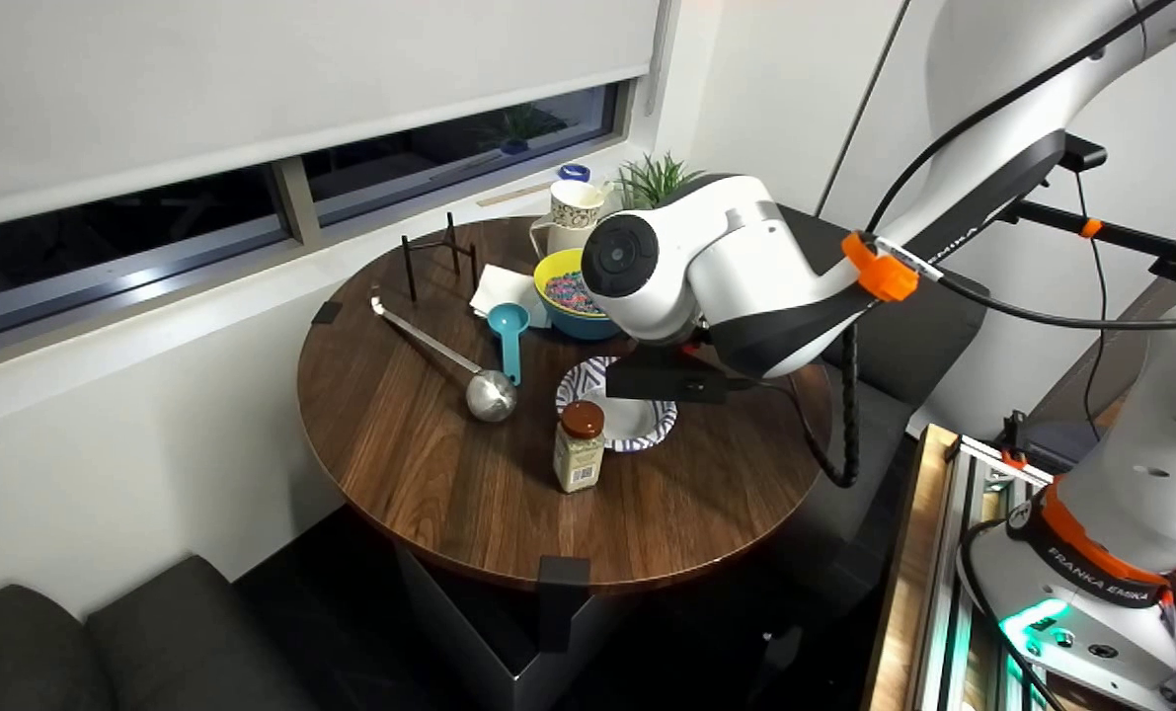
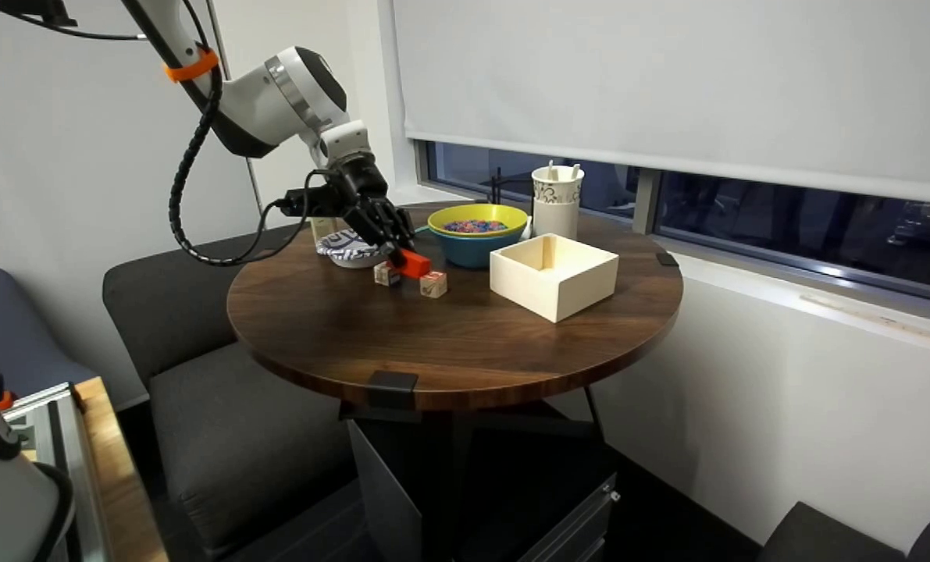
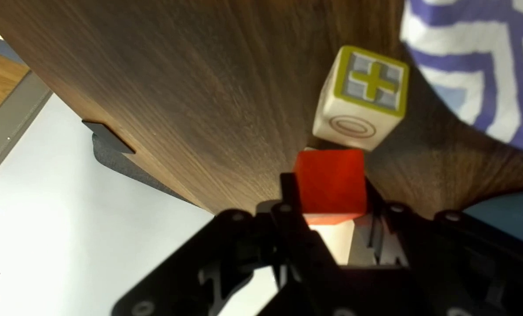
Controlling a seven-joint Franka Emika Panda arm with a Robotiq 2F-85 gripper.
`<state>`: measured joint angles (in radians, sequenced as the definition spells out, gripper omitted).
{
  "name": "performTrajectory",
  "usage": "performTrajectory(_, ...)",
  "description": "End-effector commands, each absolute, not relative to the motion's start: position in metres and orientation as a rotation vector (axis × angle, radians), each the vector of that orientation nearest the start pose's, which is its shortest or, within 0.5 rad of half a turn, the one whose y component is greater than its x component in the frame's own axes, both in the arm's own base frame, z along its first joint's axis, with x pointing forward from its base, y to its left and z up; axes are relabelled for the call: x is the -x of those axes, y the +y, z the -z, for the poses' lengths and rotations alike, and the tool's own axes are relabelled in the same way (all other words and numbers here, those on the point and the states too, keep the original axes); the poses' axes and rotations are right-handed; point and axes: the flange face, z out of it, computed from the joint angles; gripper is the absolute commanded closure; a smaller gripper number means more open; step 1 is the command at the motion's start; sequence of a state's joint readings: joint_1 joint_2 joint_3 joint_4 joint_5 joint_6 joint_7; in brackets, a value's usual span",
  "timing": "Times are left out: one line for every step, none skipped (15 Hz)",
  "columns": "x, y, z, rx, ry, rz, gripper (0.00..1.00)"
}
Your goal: Remove the orange block from the yellow bowl and put it on the table
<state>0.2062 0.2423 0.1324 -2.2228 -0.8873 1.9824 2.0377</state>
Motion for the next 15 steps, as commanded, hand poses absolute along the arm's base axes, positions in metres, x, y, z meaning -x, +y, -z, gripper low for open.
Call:
performTrajectory(-0.4937, 0.1258, -0.2473, -2.009, -1.289, -0.59, 0.92)
performTrajectory(-0.4935, 0.1253, -0.2472, -2.002, -1.289, -0.591, 0.92)
performTrajectory(-0.4934, 0.1246, -0.2468, -1.993, -1.286, -0.592, 0.92)
performTrajectory(-0.4933, 0.1247, -0.2464, -1.992, -1.283, -0.59, 0.92)
performTrajectory(-0.4936, 0.1252, -0.2463, -1.993, -1.282, -0.591, 0.92)
performTrajectory(-0.4941, 0.1252, -0.2461, -1.99, -1.282, -0.595, 0.92)
performTrajectory(-0.4945, 0.1253, -0.2458, -1.991, -1.281, -0.593, 0.55)
performTrajectory(-0.4953, 0.1254, -0.2456, -1.989, -1.28, -0.598, 0.41)
performTrajectory(-0.4959, 0.1256, -0.2456, -1.988, -1.28, -0.601, 0.36)
performTrajectory(-0.4967, 0.1259, -0.2459, -1.986, -1.28, -0.604, 0.28)
performTrajectory(-0.4977, 0.1263, -0.2461, -1.984, -1.28, -0.606, 0.3)
performTrajectory(-0.4986, 0.1268, -0.2462, -1.983, -1.279, -0.607, 0.29)
performTrajectory(-0.4994, 0.1272, -0.2464, -1.981, -1.278, -0.607, 0.27)
performTrajectory(-0.4998, 0.1278, -0.2471, -1.978, -1.277, -0.61, 0.32)
performTrajectory(-0.5001, 0.1284, -0.2483, -1.975, -1.276, -0.612, 0.33)
